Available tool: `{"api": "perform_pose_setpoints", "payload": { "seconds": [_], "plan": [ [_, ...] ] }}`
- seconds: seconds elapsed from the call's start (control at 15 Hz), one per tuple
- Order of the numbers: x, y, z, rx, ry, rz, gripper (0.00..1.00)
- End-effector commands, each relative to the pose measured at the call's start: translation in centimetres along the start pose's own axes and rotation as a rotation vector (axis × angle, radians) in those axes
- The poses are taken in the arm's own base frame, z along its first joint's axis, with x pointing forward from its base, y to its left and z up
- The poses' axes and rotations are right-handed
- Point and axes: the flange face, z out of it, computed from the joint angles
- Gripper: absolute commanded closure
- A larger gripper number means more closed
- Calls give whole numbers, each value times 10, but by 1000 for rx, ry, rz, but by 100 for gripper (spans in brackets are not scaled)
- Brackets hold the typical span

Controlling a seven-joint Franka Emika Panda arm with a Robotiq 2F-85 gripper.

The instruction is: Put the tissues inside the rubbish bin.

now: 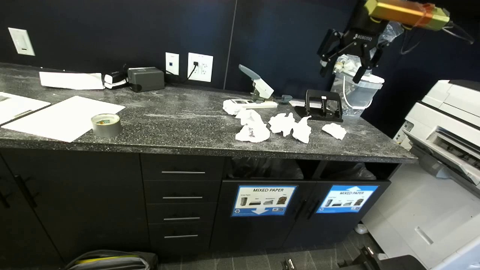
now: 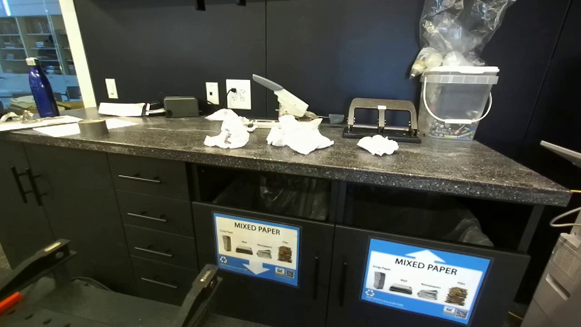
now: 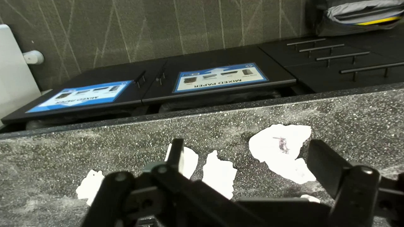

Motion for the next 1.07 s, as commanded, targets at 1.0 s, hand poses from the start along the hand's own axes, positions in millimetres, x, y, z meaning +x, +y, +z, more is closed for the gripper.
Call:
{"api": "perform_pose_setpoints", "payload": {
  "seconds": [1.0],
  "plan": [
    [217,238,194,80,-20,-381,0]
  ]
}}
